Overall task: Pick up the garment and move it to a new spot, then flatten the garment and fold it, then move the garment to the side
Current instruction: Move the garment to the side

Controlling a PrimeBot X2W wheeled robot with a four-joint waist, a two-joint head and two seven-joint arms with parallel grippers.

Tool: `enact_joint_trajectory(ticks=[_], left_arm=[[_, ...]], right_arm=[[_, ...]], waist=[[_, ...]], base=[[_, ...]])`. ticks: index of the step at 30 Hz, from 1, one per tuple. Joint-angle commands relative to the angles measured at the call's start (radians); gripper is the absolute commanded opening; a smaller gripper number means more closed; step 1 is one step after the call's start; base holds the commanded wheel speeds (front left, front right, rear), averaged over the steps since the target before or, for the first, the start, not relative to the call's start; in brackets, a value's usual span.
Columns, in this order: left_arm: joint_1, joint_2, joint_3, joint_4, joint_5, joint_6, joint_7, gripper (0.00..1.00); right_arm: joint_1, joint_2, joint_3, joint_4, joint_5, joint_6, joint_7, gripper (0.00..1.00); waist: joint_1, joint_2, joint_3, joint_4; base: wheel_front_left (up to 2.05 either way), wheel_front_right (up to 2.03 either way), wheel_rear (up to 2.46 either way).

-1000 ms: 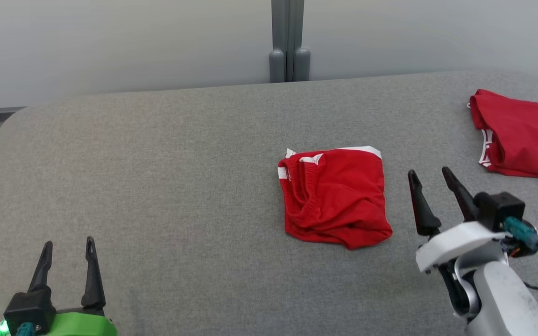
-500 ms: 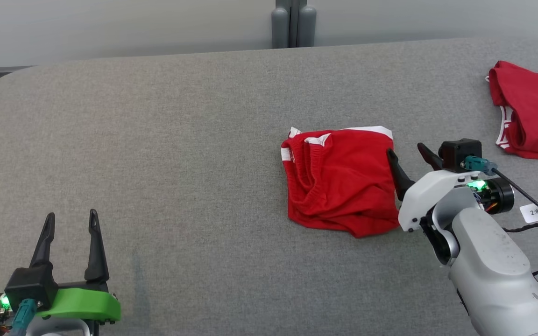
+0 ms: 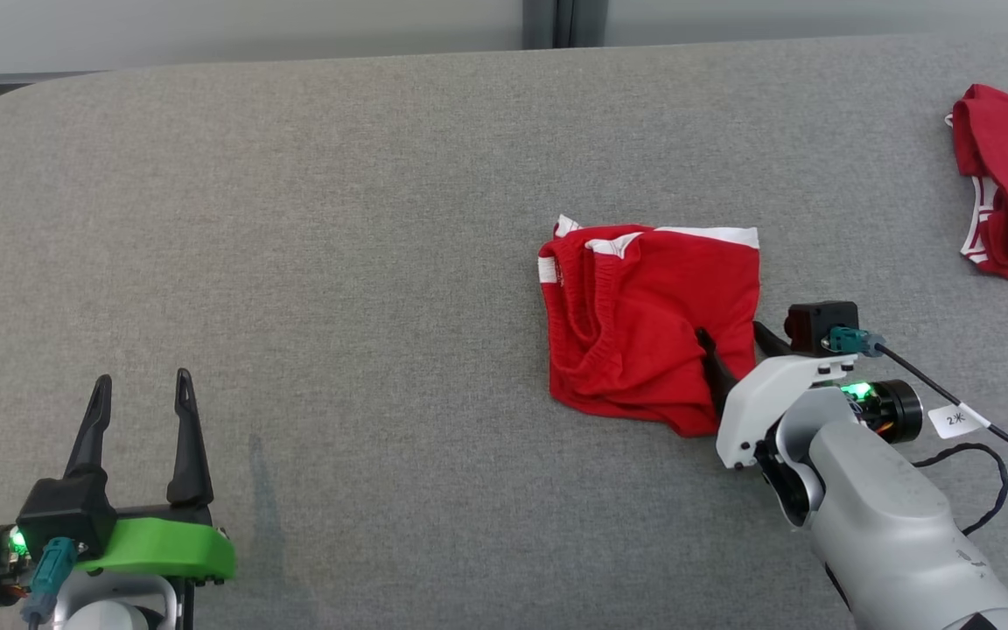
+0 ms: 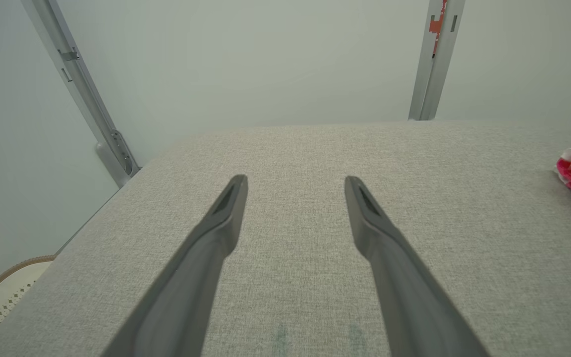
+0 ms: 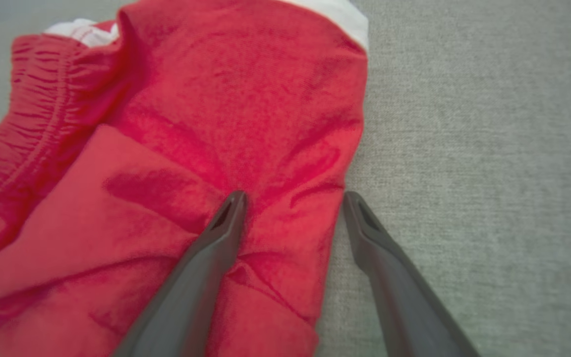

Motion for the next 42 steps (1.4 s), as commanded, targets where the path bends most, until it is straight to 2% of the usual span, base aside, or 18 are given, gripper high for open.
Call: enact_joint_trajectory(ticks=[1, 3, 4, 5, 11, 18, 24, 29, 36, 42], left_arm=[[-0.019, -0.001, 0.0, 0.002, -0.007, -0.001, -0.003, 1.0], [-0.017, -0.001, 0.0, 0.004, -0.009, -0.002, -0.003, 1.0], [-0.017, -0.001, 0.0, 0.004, -0.008, -0.002, -0.003, 1.0], [-0.015, -0.002, 0.0, 0.005, -0.008, -0.002, -0.003, 1.0], [-0.027, -0.002, -0.012, 0.002, -0.01, -0.003, -0.003, 1.0], [-0.058, 0.007, -0.018, -0.053, -0.009, -0.003, -0.003, 1.0], [-0.087, 0.021, -0.014, -0.115, -0.005, -0.003, -0.003, 1.0], [-0.112, 0.043, -0.022, -0.164, 0.011, -0.004, -0.003, 1.0], [-0.158, 0.109, -0.041, -0.199, 0.024, -0.004, -0.003, 1.0], [-0.199, 0.168, -0.073, -0.238, 0.036, -0.004, -0.003, 1.0]], right_arm=[[0.018, 0.016, 0.024, 0.025, 0.018, 0.0, 0.009, 1.0], [0.02, 0.024, 0.048, 0.028, 0.049, 0.0, 0.001, 1.0], [0.019, 0.027, 0.058, 0.028, 0.059, 0.0, 0.002, 0.65], [0.015, 0.028, 0.07, 0.026, 0.073, 0.001, -0.006, 0.02], [-0.044, -0.015, 0.129, 0.023, 0.094, 0.0, -0.059, 0.0], [-0.174, -0.143, 0.273, -0.016, -0.003, -0.001, -0.104, 0.0], [-0.301, -0.241, 0.363, -0.065, -0.001, -0.001, -0.099, 0.0], [-0.388, -0.308, 0.371, -0.093, 0.041, -0.001, -0.103, 0.0], [-0.464, -0.343, 0.347, -0.109, 0.104, -0.001, -0.114, 0.0], [-0.531, -0.382, 0.334, -0.081, 0.141, -0.001, -0.118, 0.0]], waist=[[0.0, -0.0001, 0.001, 0.001], [0.0, -0.0001, 0.001, 0.001], [0.0, -0.0001, 0.001, 0.0], [0.0, -0.0001, 0.001, -0.002], [0.0, -0.0001, 0.011, -0.008], [0.0, -0.0001, 0.059, -0.039], [0.0, -0.0001, 0.136, -0.115], [0.0, -0.0001, 0.21, -0.198], [0.0, -0.0001, 0.31, -0.32], [0.0, -0.0001, 0.394, -0.377]], base=[[0.0, 0.0, 0.0], [0.0, 0.0, 0.0], [0.0, 0.0, 0.0], [0.0, 0.0, 0.0], [0.0, 0.0, 0.0], [0.0, 0.0, 0.0], [0.0, 0.0, 0.0], [0.0, 0.0, 0.0], [0.0, 0.0, 0.0], [0.0, 0.0, 0.0]])
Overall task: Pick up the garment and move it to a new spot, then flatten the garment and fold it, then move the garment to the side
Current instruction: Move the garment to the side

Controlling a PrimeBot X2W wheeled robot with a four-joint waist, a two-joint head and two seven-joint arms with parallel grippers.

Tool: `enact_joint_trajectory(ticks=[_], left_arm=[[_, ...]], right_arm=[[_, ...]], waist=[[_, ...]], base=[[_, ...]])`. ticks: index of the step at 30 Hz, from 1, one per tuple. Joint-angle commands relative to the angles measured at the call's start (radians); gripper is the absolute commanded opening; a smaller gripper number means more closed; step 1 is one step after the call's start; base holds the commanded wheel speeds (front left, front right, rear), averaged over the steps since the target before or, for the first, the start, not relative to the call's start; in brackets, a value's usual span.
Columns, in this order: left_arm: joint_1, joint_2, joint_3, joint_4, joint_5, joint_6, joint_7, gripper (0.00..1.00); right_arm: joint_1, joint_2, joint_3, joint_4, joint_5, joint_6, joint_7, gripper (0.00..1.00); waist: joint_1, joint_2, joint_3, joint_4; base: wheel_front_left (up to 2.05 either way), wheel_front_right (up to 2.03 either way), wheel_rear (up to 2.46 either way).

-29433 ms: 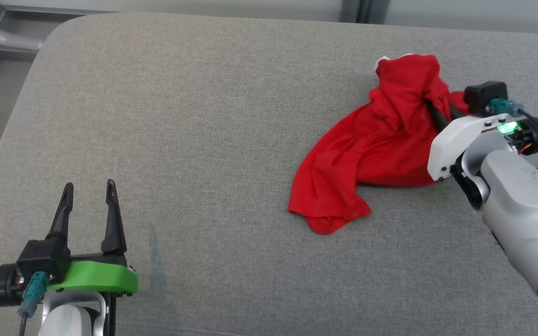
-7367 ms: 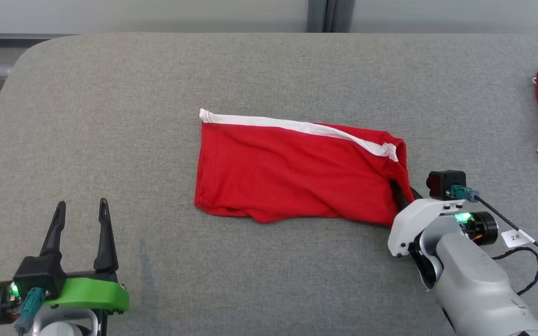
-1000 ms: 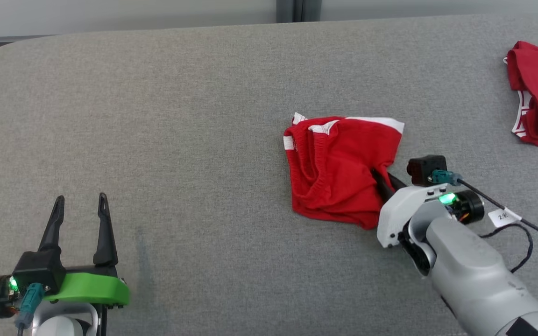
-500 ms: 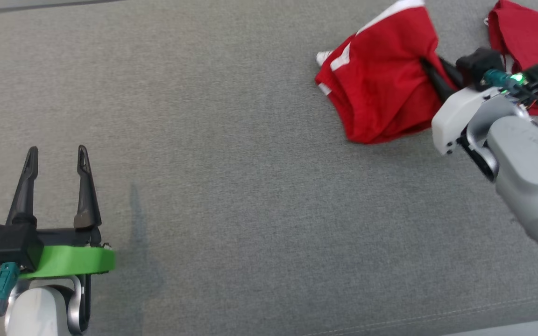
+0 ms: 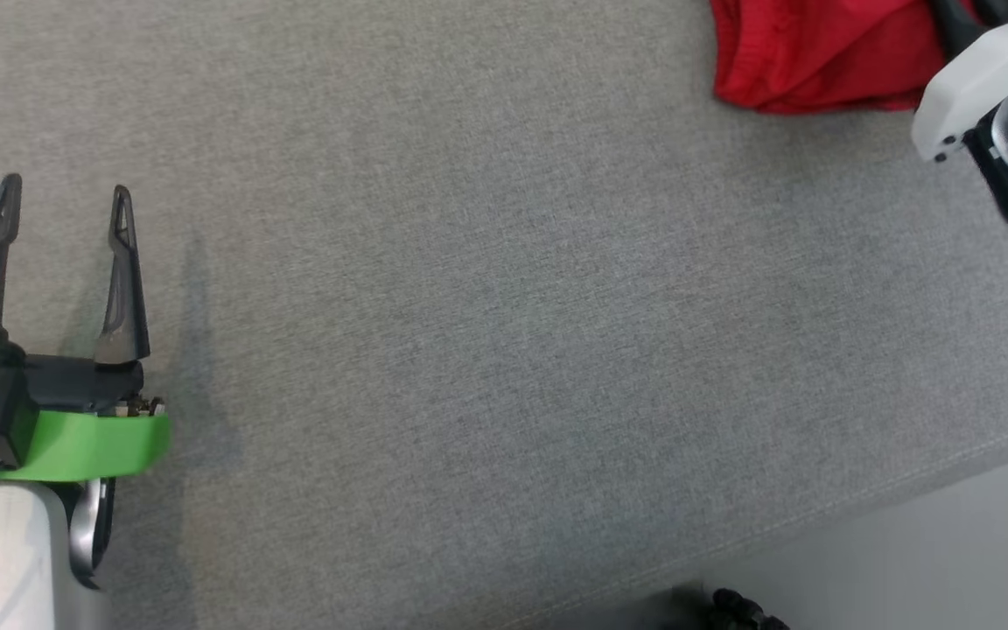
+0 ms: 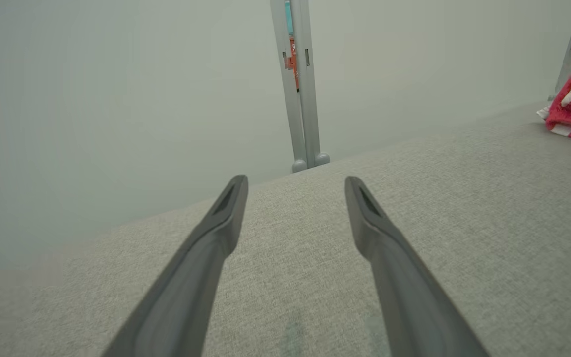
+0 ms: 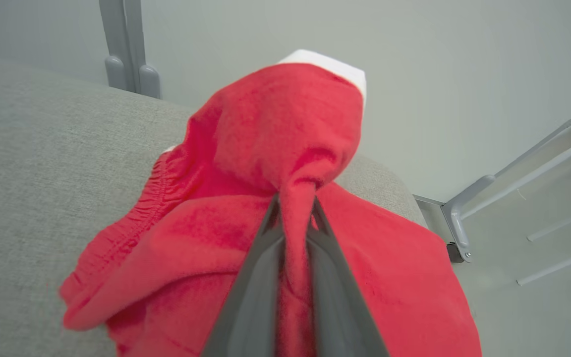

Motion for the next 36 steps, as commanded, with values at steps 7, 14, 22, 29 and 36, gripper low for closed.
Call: enact_joint_trajectory(ticks=[7, 14, 22, 29, 36], left_arm=[[-0.04, 0.068, -0.016, -0.097, 0.018, -0.002, 0.031, 1.0], [-0.049, 0.097, -0.046, -0.22, 0.018, -0.001, 0.08, 1.0], [-0.069, 0.122, -0.068, -0.305, 0.005, -0.001, 0.112, 1.0], [-0.068, 0.139, -0.05, -0.325, 0.005, 0.009, 0.12, 1.0], [-0.054, 0.137, -0.043, -0.299, -0.002, 0.02, 0.098, 1.0]], right_arm=[[-0.109, -0.041, 0.018, 0.054, 0.061, -0.002, 0.008, 0.0], [-0.17, -0.117, 0.066, 0.092, 0.102, -0.002, 0.031, 0.0], [-0.252, -0.146, 0.088, 0.183, 0.117, -0.002, 0.035, 0.0], [-0.331, -0.088, 0.078, 0.312, 0.094, -0.002, 0.022, 0.47], [-0.364, -0.096, 0.024, 0.365, 0.04, -0.002, 0.001, 1.0]], waist=[[-0.0001, 0.0, 0.178, -0.132], [-0.0001, 0.0, 0.229, -0.143], [-0.0001, 0.0, 0.274, -0.128], [-0.0001, 0.0, 0.31, -0.117], [-0.0001, 0.0, 0.306, -0.101]], base=[[0.0, 0.0, 0.0], [0.0, 0.0, 0.0], [0.0, 0.0, 0.0], [0.0, 0.0, 0.0], [0.0, 0.0, 0.0]])
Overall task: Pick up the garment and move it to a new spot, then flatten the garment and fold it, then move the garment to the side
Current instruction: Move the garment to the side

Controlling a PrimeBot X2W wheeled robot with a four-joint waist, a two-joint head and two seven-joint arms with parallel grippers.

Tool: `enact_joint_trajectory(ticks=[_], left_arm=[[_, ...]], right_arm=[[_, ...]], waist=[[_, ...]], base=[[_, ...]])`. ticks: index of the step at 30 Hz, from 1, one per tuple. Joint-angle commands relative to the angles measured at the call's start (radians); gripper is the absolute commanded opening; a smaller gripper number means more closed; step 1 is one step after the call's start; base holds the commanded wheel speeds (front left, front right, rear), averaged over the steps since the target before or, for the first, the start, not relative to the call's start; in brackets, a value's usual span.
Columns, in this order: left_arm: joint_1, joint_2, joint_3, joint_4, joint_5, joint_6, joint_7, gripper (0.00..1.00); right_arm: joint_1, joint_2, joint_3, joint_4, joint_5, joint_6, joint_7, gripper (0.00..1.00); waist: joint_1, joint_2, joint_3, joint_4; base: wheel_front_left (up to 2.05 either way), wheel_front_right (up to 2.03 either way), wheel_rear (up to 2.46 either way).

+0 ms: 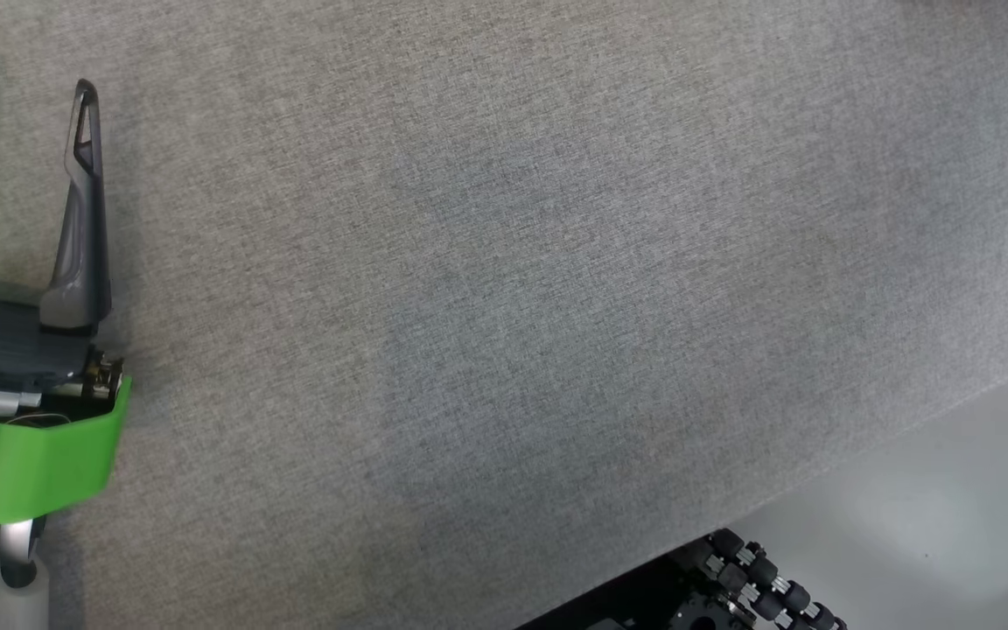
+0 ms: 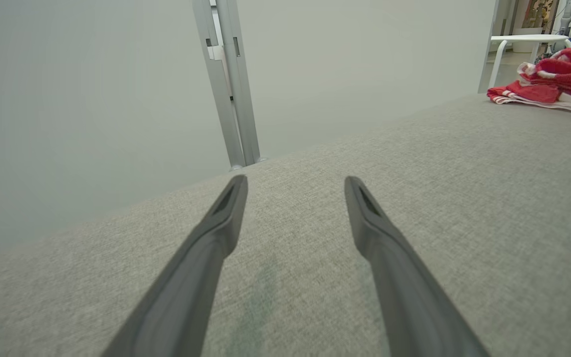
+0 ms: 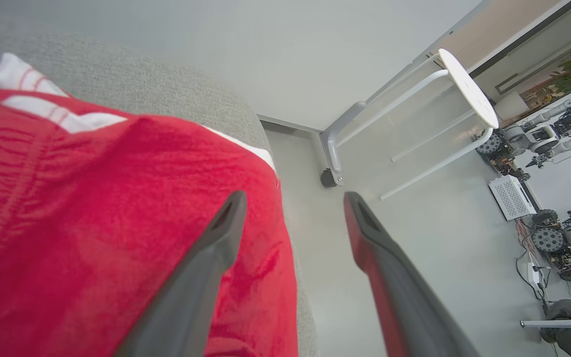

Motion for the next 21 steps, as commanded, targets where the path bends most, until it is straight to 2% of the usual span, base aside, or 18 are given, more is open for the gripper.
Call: enact_joint_trajectory(ticks=[1, 6, 11, 16, 21], left_arm=[[0.007, 0.0, 0.008, 0.03, -0.003, 0.009, -0.006, 1.0], [0.044, -0.021, 0.009, 0.095, -0.022, 0.024, -0.046, 1.0], [0.081, -0.043, 0.022, 0.157, -0.043, 0.044, -0.075, 1.0], [0.132, -0.073, 0.04, 0.222, -0.067, 0.064, -0.093, 1.0], [0.182, -0.099, 0.057, 0.269, -0.089, 0.074, -0.098, 1.0]], right_arm=[[-0.004, -0.005, -0.016, 0.003, -0.015, -0.002, -0.009, 1.0], [0.023, 0.01, -0.084, -0.013, -0.057, -0.002, -0.018, 1.0], [0.11, 0.044, -0.19, -0.185, -0.116, -0.002, -0.018, 1.0], [0.272, 0.116, -0.305, -0.398, -0.194, -0.002, -0.018, 1.0], [0.425, 0.191, -0.372, -0.534, -0.232, -0.002, -0.018, 1.0]], waist=[[-0.0001, -0.0001, -0.016, 0.01], [-0.0001, -0.0001, -0.095, 0.032], [-0.0001, -0.0001, -0.194, 0.054], [-0.0001, -0.0001, -0.303, 0.085], [-0.0001, -0.0001, -0.393, 0.12]], base=[[0.0, 0.0, 0.0], [0.0, 0.0, 0.0], [0.0, 0.0, 0.0], [0.0, 0.0, 0.0], [0.0, 0.0, 0.0]])
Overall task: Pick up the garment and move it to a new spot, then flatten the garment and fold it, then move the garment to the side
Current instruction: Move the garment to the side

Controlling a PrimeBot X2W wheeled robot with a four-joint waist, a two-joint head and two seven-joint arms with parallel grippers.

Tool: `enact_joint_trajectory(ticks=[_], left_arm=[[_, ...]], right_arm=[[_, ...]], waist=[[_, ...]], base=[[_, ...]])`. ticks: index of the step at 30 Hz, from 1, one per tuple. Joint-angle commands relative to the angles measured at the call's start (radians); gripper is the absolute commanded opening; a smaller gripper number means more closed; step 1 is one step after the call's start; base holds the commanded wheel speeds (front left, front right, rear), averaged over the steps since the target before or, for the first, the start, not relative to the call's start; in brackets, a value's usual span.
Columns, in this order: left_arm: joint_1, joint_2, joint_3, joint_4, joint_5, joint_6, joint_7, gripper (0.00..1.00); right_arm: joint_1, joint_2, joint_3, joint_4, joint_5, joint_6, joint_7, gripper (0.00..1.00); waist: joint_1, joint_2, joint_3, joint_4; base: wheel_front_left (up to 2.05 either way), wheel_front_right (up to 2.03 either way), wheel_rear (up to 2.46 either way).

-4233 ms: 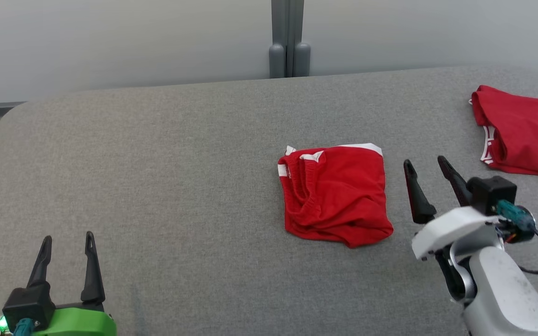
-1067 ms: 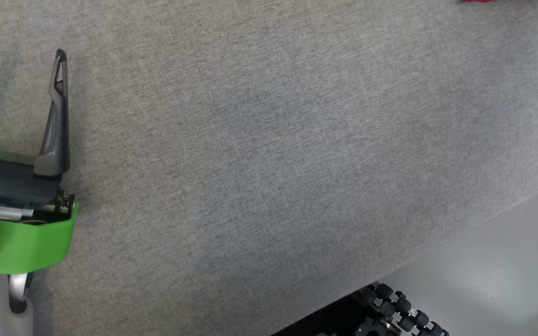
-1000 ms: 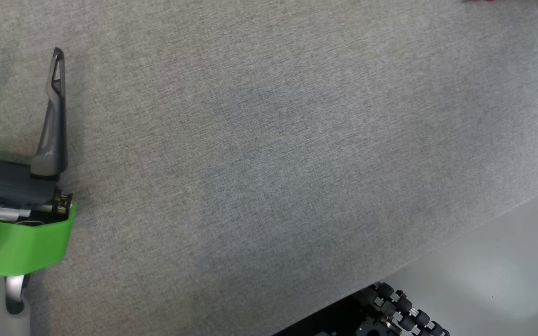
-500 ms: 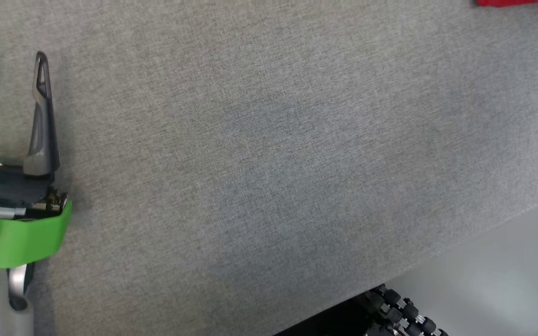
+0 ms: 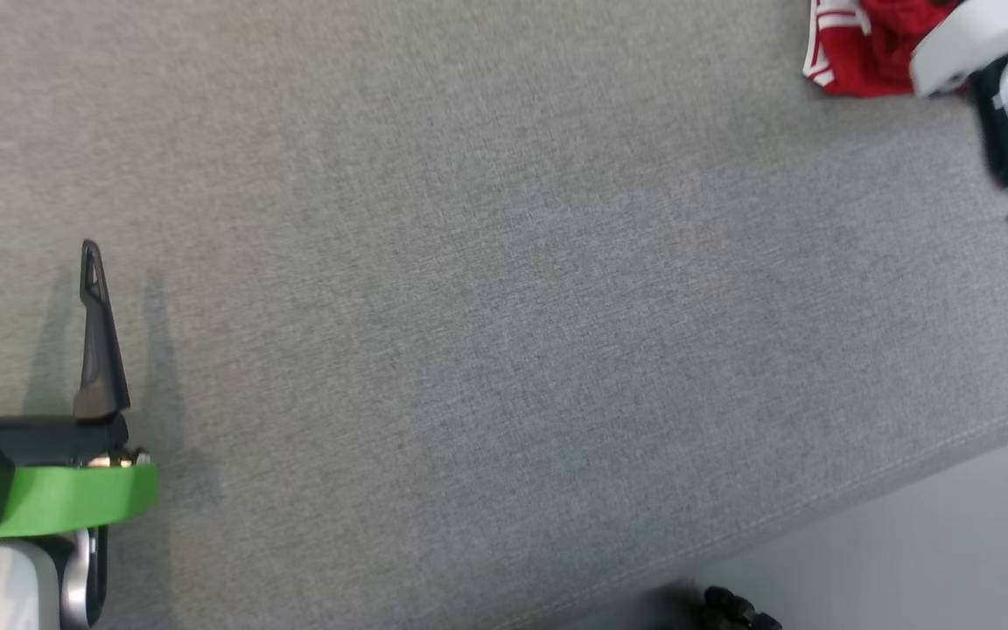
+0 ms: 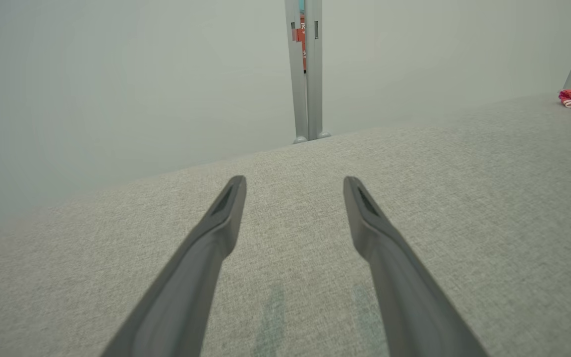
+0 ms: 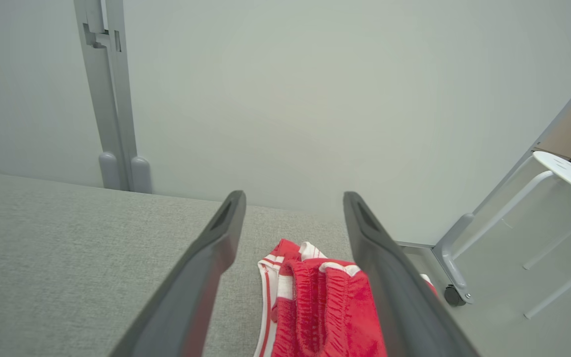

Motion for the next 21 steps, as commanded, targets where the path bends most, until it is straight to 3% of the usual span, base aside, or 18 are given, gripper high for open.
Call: enact_joint_trajectory(ticks=[1, 8, 21], left_arm=[[0.025, -0.013, 0.009, 0.006, -0.011, 0.005, -0.004, 1.0], [0.098, -0.05, 0.042, 0.041, -0.024, 0.007, -0.004, 1.0], [0.156, -0.112, 0.051, 0.132, -0.018, -0.023, -0.004, 1.0]], right_arm=[[0.057, 0.025, -0.02, -0.031, -0.009, -0.002, -0.002, 1.0], [0.258, 0.133, -0.039, -0.139, -0.04, -0.002, -0.002, 1.0], [0.532, 0.234, -0.043, -0.265, -0.074, -0.002, -0.002, 1.0]], waist=[[0.0, 0.0, -0.127, 0.064], [0.0, 0.0, -0.231, 0.109], [0.0, 0.0, -0.366, 0.2]], base=[[0.0, 0.0, 0.0], [0.0, 0.0, 0.0], [0.0, 0.0, 0.0]])
